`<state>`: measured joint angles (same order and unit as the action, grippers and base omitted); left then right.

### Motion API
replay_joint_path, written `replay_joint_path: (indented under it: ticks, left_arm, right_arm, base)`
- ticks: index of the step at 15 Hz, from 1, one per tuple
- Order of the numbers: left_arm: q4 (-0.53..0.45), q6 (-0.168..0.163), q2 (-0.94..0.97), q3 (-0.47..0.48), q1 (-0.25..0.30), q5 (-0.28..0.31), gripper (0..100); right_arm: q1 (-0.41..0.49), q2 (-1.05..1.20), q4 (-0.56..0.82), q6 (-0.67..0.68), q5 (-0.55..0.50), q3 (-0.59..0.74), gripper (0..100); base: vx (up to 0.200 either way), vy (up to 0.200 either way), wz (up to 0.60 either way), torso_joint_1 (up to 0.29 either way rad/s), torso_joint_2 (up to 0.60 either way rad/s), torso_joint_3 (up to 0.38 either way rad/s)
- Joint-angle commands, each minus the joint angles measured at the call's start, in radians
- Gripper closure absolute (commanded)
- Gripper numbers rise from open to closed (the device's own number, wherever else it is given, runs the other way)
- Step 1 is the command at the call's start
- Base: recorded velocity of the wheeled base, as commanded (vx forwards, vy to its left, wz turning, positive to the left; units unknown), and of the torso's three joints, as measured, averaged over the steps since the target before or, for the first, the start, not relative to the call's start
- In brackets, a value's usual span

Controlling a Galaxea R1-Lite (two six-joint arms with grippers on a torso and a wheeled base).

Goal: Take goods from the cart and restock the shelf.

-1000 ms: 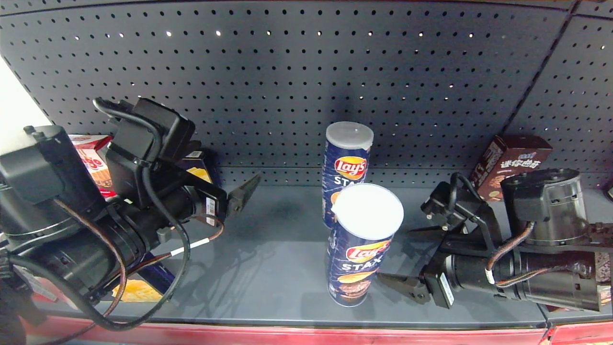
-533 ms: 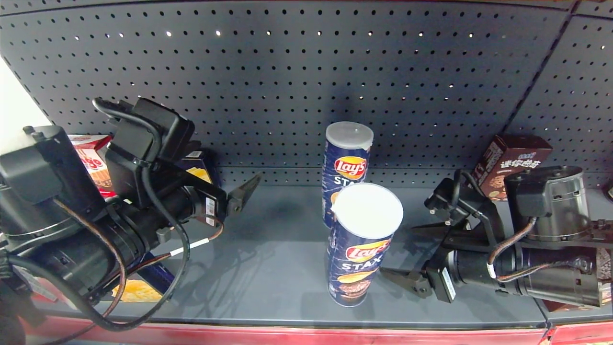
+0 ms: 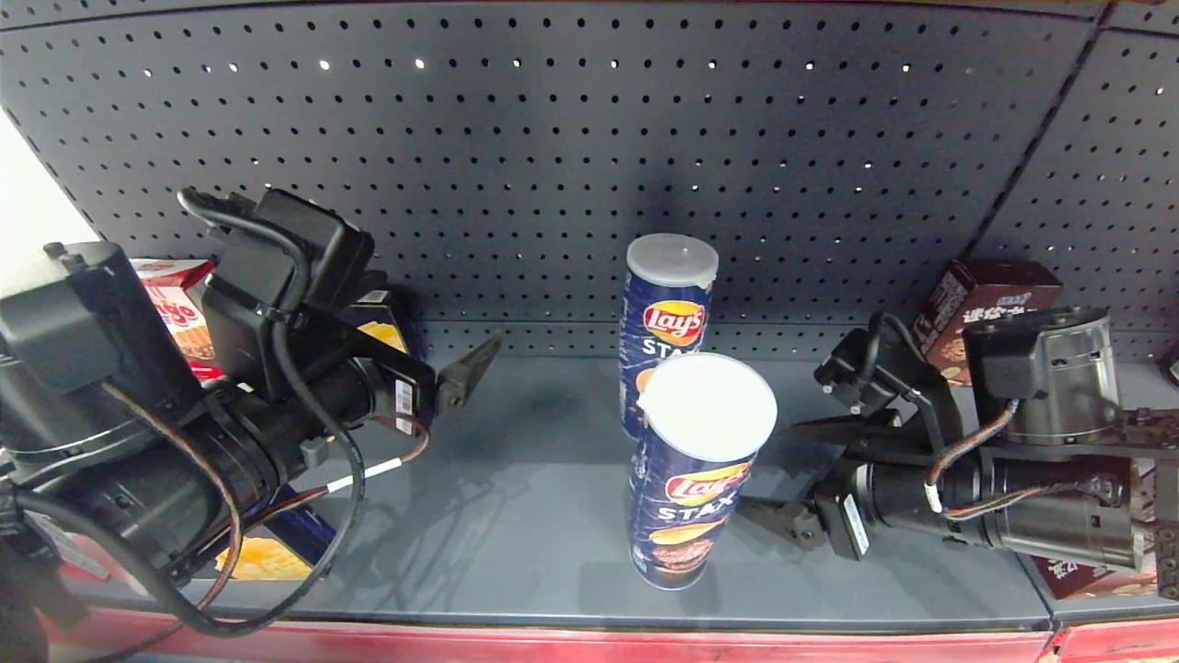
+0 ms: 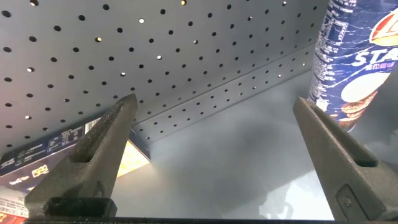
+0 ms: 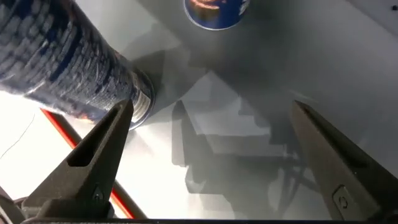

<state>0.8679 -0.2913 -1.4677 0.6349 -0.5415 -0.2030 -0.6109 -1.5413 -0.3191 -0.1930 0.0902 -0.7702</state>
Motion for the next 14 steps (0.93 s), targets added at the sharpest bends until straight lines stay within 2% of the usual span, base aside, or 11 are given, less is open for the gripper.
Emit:
replay_joint_path:
  ticks: [1, 8, 13, 14]
  left_arm:
    - [0.0, 0.0, -0.002, 0.0, 0.0, 0.0, 0]
    - [0.002, 0.0, 0.0, -0.009, 0.0, 0.0, 0]
    - [0.002, -0.002, 0.03, -0.05, 0.0, 0.0, 0]
    - [0.0, -0.002, 0.038, -0.064, 0.002, 0.0, 0]
  right_arm:
    - [-0.012, -0.013, -0.001, 0.0, 0.0, -0.004, 0]
    - [0.014, 0.023, -0.006, 0.001, -0.003, 0.006, 0]
    - [0.145, 0.208, -0.029, 0.012, -0.037, 0.015, 0]
    - [0.203, 0.314, -0.026, 0.014, -0.04, 0.023, 0]
  base:
    - [0.0, 0.0, 0.0, 0.0, 0.0, 0.0]
    - [0.0, 0.0, 0.0, 0.0, 0.0, 0.0]
    - [0.0, 0.0, 0.0, 0.0, 0.0, 0.0]
    - [0.0, 0.0, 0.0, 0.0, 0.0, 0.0]
